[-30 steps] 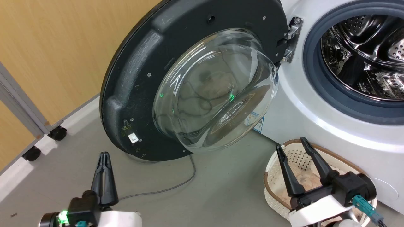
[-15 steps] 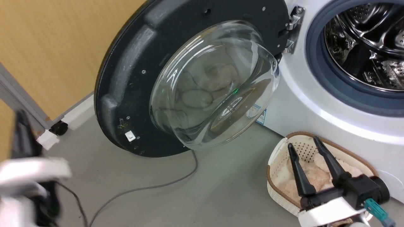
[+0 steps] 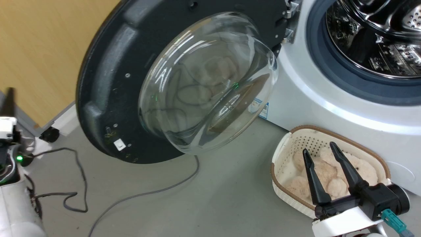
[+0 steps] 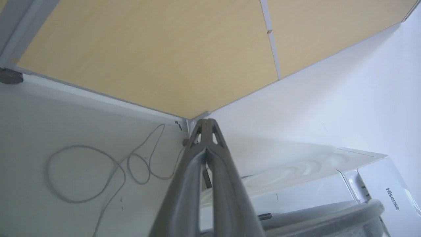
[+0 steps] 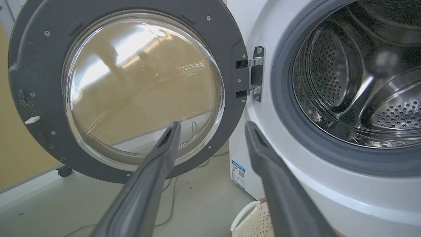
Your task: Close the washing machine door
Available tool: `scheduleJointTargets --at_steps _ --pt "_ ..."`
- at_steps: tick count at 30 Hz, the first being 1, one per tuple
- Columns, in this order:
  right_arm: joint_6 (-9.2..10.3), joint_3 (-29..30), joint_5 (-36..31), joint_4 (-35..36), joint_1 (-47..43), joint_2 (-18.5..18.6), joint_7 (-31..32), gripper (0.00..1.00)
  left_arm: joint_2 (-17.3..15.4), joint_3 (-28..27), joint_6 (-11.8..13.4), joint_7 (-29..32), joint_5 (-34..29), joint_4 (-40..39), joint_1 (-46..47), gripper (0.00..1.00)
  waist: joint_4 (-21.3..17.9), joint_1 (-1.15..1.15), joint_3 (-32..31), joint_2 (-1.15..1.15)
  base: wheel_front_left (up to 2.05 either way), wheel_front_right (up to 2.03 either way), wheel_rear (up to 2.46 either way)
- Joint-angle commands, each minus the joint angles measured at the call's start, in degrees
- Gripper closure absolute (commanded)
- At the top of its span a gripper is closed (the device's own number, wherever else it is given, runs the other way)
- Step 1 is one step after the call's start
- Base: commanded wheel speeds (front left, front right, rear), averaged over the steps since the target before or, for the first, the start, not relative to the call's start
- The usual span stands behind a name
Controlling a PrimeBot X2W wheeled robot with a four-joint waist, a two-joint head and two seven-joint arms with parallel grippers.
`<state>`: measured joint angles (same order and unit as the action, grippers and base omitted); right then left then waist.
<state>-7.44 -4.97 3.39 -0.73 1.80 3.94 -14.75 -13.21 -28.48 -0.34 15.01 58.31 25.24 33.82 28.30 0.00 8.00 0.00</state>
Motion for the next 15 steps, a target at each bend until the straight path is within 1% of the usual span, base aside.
scheduleJointTargets --at_steps 1,5,10,15 --pt "-0.05 -0.1 -0.5 0.3 0.6 0.2 -0.2 0.00 0.6 0.0 -0.1 2.1 1.5 1.2 0.9 1.00 -0.4 0.00 0.3 0.00 0.00 0.00 0.00" --pt "-0.05 -0.2 -0.5 0.3 0.5 0.4 -0.2 0.00 1.3 1.4 -1.1 8.6 4.7 4.2 1.8 1.00 -0.9 0.00 0.7 0.00 0.00 0.00 0.00" --pt "-0.05 -0.3 -0.2 -0.1 1.0 0.5 -0.2 0.00 2.1 3.2 -2.9 14.0 6.9 6.1 1.6 1.00 -1.7 0.00 1.1 0.00 0.00 0.00 0.00" --pt "-0.05 0.2 -0.3 -0.1 1.6 0.5 -0.2 0.00 2.5 4.0 -4.0 18.9 9.2 5.9 -0.1 1.00 -2.7 0.00 0.8 0.00 0.00 0.00 0.00"
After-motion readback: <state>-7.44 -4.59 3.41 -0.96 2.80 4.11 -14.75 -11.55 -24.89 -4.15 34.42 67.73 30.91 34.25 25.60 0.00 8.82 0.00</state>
